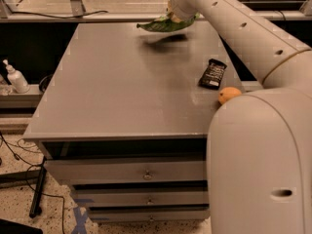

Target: Pick green rice chip bag

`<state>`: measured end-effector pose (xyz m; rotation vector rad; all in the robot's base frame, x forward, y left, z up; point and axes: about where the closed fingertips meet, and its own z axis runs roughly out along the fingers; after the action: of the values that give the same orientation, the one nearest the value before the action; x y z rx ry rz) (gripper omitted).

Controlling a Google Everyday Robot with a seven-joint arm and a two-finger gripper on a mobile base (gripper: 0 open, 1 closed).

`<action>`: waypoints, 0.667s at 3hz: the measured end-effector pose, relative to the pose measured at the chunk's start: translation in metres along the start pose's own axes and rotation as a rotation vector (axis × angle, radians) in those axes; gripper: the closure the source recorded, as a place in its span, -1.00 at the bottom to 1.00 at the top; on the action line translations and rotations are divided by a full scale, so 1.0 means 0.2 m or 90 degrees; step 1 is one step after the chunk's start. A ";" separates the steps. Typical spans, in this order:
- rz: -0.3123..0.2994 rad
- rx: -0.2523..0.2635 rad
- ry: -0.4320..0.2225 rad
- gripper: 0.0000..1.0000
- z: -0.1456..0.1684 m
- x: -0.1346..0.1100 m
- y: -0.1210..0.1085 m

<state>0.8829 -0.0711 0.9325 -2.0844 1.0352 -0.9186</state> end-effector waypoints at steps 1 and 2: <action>0.040 0.001 -0.037 1.00 -0.15 -0.08 0.03; 0.079 0.000 -0.081 1.00 -0.29 -0.17 0.08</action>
Offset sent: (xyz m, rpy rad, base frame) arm -0.1176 0.0063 0.0204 0.2573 0.1507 0.0461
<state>0.8149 -0.0641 0.9422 -2.0256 1.0846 -0.7155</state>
